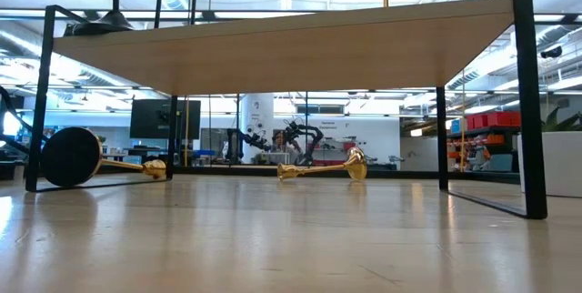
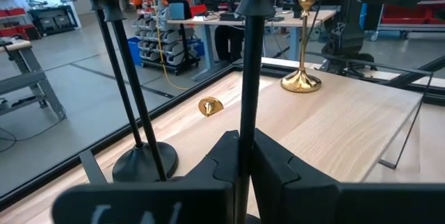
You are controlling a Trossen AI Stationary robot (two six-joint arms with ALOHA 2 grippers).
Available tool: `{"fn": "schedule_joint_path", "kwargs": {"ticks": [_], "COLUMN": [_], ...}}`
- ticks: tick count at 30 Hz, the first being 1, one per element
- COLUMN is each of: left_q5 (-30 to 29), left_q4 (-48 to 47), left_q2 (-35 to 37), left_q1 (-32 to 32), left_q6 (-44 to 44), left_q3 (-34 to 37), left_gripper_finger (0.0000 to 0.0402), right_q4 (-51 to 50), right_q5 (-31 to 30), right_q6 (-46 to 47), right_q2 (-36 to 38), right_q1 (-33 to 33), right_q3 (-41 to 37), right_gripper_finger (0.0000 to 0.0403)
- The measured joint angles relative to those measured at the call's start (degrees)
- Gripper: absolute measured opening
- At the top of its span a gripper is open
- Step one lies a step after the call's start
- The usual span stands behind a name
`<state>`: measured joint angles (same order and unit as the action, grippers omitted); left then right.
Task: Pick & Place candle stick holders
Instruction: Put the black candle holder on the shelf aligned with the other black candle holder
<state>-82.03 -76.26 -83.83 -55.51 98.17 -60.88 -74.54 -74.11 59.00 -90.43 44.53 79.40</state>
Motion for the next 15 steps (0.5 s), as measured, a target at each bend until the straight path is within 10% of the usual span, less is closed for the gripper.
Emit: {"fn": "schedule_joint_path", "kwargs": {"ticks": [15], "left_q5": [0.3], "left_q4": [-0.1], "left_q2": [0.0], "left_q1": [0.2], "left_q6": [0.2], "left_q3": [0.1], "left_gripper_finger": [0.0105], "right_q4": [0.2], "right_q5": [0.0], "right_q6": [0.0], "right_q2": [0.0], "right_q1": [-0.1], "right_q3": [0.0], "right_gripper_finger": [0.0049]}}
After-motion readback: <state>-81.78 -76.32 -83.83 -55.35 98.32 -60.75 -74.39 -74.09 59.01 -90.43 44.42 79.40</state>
